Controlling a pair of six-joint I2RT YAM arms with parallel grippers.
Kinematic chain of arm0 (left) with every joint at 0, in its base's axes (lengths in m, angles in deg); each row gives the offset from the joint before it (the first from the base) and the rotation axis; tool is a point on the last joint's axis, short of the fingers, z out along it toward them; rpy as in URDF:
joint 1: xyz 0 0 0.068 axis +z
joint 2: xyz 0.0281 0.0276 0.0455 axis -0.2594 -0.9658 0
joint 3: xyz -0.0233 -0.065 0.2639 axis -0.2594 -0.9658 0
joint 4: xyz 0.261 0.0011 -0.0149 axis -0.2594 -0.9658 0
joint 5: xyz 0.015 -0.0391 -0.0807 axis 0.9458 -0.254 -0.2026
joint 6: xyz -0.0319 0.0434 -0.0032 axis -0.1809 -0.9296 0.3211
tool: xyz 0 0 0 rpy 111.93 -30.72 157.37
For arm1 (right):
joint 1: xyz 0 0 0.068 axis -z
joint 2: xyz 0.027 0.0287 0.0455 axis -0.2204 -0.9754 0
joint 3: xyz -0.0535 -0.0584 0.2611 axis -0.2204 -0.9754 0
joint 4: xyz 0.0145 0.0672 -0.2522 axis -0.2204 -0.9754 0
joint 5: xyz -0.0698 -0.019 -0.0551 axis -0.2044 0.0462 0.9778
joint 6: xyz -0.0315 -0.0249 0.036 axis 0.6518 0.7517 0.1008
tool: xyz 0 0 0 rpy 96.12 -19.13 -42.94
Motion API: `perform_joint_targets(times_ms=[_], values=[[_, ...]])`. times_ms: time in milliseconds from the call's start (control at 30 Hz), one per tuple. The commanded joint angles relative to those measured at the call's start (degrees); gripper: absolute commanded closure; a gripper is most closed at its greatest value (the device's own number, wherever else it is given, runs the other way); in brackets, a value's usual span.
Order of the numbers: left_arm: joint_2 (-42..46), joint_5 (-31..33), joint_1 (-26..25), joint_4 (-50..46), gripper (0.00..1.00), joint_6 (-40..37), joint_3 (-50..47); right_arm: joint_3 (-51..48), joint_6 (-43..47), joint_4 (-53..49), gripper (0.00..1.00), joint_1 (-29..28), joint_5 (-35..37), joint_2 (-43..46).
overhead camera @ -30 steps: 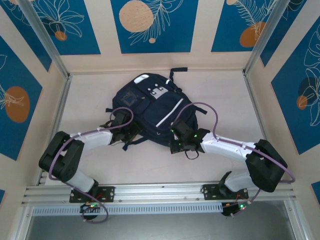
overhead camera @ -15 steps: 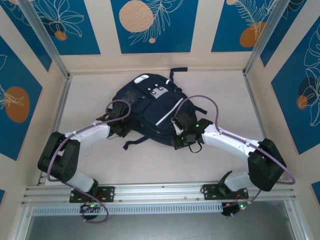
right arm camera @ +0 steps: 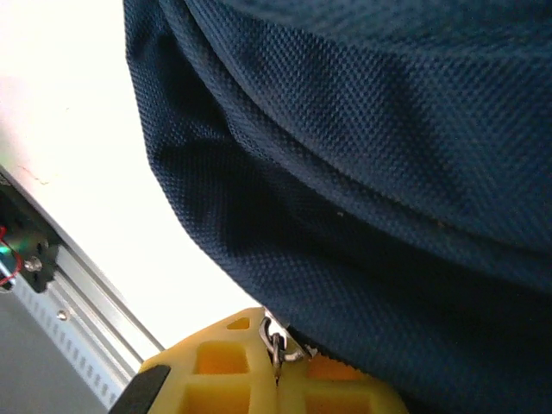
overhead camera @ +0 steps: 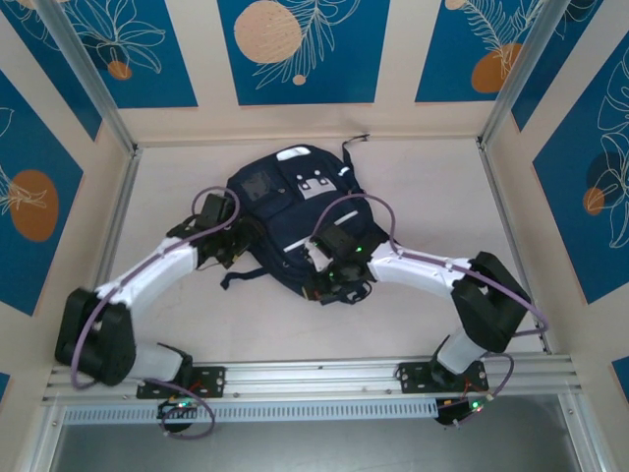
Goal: Pack the student bag
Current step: Zip the student bag at the center of the table.
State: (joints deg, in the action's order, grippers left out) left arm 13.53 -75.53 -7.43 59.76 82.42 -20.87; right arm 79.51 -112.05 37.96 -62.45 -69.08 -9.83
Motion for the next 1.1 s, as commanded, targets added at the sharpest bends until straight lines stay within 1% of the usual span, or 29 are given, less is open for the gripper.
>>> perform_joint_targets(times_ms=[0,133,233,333,433,533,600,700,800,867,933,967,1067], values=[[7.0,-5.7,0.0,-3.8,0.19,4.3,-4.3,3.6,-4.4,6.7,1.0,-2.4,-3.1,-2.1],[13.5,-8.4,-1.5,-3.5,0.19,9.5,-9.8,4.3,-5.9,7.8,1.0,-3.3,-1.8,-3.0],[15.0,-9.7,-4.3,-0.3,0.21,13.2,-12.4,4.3,-6.6,8.3,1.0,-3.4,-1.7,-2.6],[13.7,-9.4,-7.5,1.1,0.23,14.5,-12.2,4.8,-6.5,7.5,1.0,-3.5,-1.0,-2.4],[11.7,-9.3,-9.5,3.5,0.25,15.7,-12.3,4.9,-6.3,6.9,1.0,-3.6,-0.9,-2.4],[9.1,-9.4,-10.9,5.4,0.29,16.1,-12.2,4.8,-6.3,6.7,1.0,-3.7,-0.7,-2.3],[7.4,-9.1,-11.6,6.4,0.33,16.4,-12.2,4.7,-6.3,6.6,1.0,-3.7,-0.5,-2.3],[4.9,-9.2,-12.0,8.7,0.46,17.1,-13.0,4.8,-6.2,6.2,1.0,-3.8,0.0,-2.2],[3.4,-8.8,-12.1,9.9,0.62,17.3,-13.6,5.6,-5.6,4.1,1.0,-3.9,0.9,-2.2],[2.6,-7.8,-12.0,10.0,0.77,16.8,-13.5,6.8,-4.9,1.1,1.0,-4.1,2.2,-2.4],[2.2,-6.4,-11.8,9.6,0.86,16.0,-13.2,8.1,-3.9,-2.5,1.0,-4.4,3.4,-2.5],[2.0,-5.5,-11.6,9.2,0.89,15.4,-13.1,8.9,-3.3,-4.5,1.0,-4.4,4.0,-2.5],[1.0,-3.7,-10.8,7.0,0.92,13.2,-12.0,12.3,-1.5,-12.3,1.0,-4.2,5.3,-3.0]])
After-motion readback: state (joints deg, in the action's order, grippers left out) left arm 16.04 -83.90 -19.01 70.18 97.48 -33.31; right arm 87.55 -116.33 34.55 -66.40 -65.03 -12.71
